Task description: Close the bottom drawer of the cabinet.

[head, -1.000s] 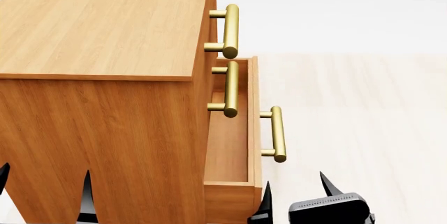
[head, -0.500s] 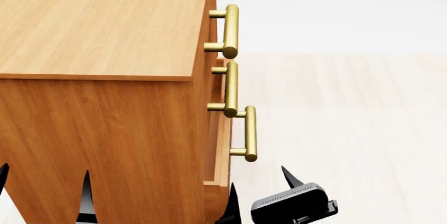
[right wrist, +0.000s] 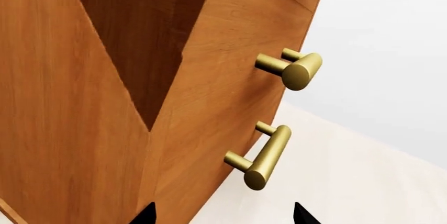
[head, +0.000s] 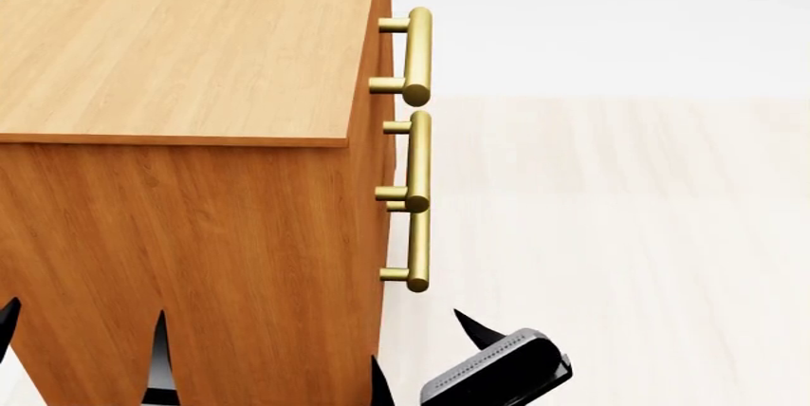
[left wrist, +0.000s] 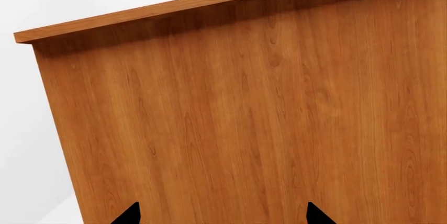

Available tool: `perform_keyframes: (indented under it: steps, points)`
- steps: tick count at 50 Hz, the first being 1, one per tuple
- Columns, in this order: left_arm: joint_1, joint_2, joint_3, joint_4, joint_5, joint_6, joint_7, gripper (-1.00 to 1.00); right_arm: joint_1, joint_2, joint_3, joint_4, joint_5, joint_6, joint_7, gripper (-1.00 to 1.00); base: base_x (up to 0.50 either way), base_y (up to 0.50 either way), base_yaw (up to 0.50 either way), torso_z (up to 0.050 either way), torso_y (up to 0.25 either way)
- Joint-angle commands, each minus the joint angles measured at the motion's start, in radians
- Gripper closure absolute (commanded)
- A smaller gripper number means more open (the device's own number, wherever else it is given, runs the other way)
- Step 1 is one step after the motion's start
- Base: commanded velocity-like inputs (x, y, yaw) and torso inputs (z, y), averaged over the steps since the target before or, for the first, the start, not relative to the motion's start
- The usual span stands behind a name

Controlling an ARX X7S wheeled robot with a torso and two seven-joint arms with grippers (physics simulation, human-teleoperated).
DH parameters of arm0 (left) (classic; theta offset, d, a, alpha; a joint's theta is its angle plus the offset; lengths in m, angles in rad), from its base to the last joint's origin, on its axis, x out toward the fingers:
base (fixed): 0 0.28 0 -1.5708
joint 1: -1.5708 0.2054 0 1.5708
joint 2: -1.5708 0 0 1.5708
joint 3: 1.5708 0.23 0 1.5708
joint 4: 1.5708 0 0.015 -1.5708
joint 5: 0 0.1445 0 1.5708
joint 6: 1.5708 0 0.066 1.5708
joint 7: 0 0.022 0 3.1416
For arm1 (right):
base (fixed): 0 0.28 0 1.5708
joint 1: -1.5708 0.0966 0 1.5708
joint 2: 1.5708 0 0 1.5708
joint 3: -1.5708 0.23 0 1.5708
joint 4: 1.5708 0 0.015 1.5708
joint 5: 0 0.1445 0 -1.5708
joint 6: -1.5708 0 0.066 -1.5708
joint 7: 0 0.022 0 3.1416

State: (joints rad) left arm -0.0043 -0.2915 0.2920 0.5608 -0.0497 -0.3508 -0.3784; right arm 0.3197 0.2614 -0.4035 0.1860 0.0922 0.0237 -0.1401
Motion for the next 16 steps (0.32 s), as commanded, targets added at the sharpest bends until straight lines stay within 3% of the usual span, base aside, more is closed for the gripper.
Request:
perform_keyframes:
  steps: [1,8,16]
  points:
    - [0.005,0.017,-0.023,0.005,-0.006,0.006,0.033,-1.00,0.003,-0.008,-0.030,-0.115,0.067,0.067,-0.142,-1.00,0.00,0.00,0.00,0.000,0.000]
    - [0.006,0.014,-0.022,-0.001,-0.008,0.013,0.029,-1.00,0.017,-0.022,-0.009,-0.062,0.031,0.047,-0.071,-1.00,0.00,0.00,0.00,0.000,0.000]
    - [-0.003,0.001,-0.037,-0.009,-0.019,0.065,0.037,-1.00,0.037,-0.048,0.079,0.142,-0.018,-0.115,0.095,-1.00,0.00,0.00,0.00,0.000,0.000]
